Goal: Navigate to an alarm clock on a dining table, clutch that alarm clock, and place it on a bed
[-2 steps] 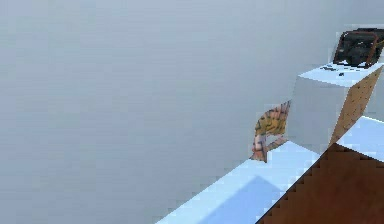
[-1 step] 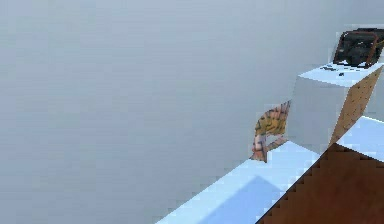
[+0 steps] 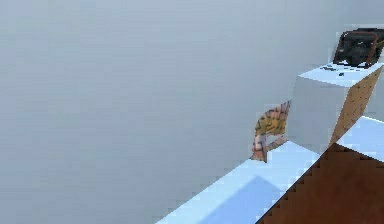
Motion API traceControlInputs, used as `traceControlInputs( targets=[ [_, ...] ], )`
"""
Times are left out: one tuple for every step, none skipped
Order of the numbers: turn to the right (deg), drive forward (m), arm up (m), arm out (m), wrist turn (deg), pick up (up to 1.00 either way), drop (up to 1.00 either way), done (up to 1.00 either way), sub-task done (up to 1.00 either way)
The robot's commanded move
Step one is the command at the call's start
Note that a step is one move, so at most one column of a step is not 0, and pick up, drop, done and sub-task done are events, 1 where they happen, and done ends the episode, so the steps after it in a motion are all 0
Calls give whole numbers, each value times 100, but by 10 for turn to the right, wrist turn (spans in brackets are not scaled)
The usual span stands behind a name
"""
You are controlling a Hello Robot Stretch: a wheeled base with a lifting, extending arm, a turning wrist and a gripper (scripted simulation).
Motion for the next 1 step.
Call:
traceControlInputs(
  targets=[
    [0,0,0,0,-120,0,0,0,0]
  ],
)
